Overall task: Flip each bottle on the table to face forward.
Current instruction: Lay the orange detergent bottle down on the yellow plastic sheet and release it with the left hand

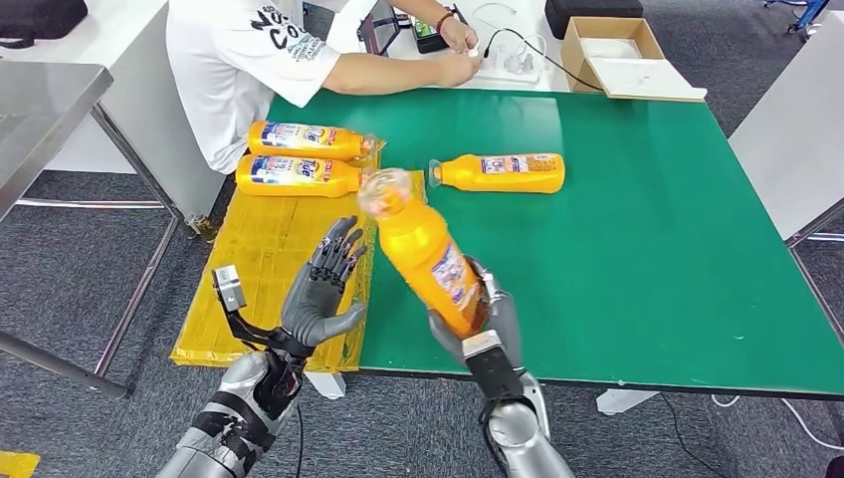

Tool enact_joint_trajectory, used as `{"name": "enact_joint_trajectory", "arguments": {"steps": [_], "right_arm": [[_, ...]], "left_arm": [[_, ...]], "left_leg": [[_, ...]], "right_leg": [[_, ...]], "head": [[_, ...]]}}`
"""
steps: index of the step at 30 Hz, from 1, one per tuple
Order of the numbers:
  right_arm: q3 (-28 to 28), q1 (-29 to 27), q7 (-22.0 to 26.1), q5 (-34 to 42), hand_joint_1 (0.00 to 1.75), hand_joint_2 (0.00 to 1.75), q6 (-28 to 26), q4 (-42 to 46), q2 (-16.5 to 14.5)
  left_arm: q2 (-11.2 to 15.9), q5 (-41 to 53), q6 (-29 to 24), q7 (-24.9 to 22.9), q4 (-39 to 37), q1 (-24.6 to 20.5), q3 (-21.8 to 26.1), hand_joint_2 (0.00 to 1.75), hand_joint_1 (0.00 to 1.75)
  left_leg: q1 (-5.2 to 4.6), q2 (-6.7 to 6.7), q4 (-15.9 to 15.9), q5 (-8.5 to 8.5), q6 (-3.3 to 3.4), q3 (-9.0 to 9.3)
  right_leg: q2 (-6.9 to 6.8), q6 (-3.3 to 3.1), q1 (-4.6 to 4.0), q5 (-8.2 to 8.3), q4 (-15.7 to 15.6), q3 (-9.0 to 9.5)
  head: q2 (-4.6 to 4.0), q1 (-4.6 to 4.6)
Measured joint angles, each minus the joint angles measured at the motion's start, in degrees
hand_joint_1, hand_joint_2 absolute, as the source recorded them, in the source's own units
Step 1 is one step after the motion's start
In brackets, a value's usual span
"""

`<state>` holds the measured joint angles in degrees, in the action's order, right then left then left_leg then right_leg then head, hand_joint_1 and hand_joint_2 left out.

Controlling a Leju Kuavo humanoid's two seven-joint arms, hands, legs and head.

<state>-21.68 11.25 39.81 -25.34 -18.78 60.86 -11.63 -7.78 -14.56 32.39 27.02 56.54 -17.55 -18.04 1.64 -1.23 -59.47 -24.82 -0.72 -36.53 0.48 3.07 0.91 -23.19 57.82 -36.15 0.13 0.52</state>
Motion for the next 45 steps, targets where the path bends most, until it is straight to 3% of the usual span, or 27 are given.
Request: {"name": "enact_joint_trajectory", "arguments": {"steps": [13,32,33,36,37,45], "right_arm": [[-7.8,5.9,0.1,-0.4,1.75,1.75,-0.5,-16.5,-5.2],[-9.3,8.4,0.3,-0.7,1.75,1.75,-2.7,-24.3,-6.7],[-9.4,8.5,0.3,-1.1,1.75,1.75,-3.5,-24.5,-6.8],[-9.8,8.7,-0.2,-2.3,1.75,1.75,-6.1,-25.0,-7.0],[-10.0,8.8,-0.4,-2.6,1.75,1.75,-6.9,-25.1,-7.0],[-10.6,9.1,-1.2,-3.8,1.75,1.75,-11.1,-26.2,-7.3]], "left_arm": [[1.5,-0.3,1.2,0.5,-3.9,-3.1,-4.8,1.75,0.00],[3.0,-0.5,1.6,0.8,-5.7,-3.8,-7.0,1.75,0.02],[3.1,-0.5,1.7,0.7,-5.9,-3.9,-7.1,1.75,0.33],[3.2,-0.3,1.6,0.5,-7.0,-4.6,-7.8,1.75,1.62],[3.2,-0.2,1.5,0.4,-7.5,-4.9,-8.1,1.75,1.75],[3.4,-1.3,2.9,-1.0,-11.0,-6.9,-9.8,1.75,1.75]], "left_leg": [[-0.02,0.00,0.0,0.00,0.00,0.00],[-0.02,0.01,0.0,0.00,0.00,0.00],[-0.02,0.01,0.0,0.00,0.00,0.00],[-0.02,0.01,0.0,0.00,0.00,0.00],[-0.02,0.01,0.0,0.00,0.00,0.00],[-0.02,0.00,0.0,0.00,0.00,-0.01]], "right_leg": [[0.00,0.00,0.02,0.00,0.0,-0.01],[0.01,0.00,0.02,0.00,0.0,-0.03],[0.01,0.00,0.02,0.00,0.0,-0.03],[0.00,0.00,0.02,0.00,0.0,-0.03],[0.00,0.00,0.02,0.00,0.0,-0.02],[0.00,0.00,0.02,0.00,0.0,-0.02]], "head": [[0.00,-0.02],[0.00,-0.02],[0.00,-0.02],[0.00,-0.02],[0.00,-0.02],[0.00,-0.02]]}}
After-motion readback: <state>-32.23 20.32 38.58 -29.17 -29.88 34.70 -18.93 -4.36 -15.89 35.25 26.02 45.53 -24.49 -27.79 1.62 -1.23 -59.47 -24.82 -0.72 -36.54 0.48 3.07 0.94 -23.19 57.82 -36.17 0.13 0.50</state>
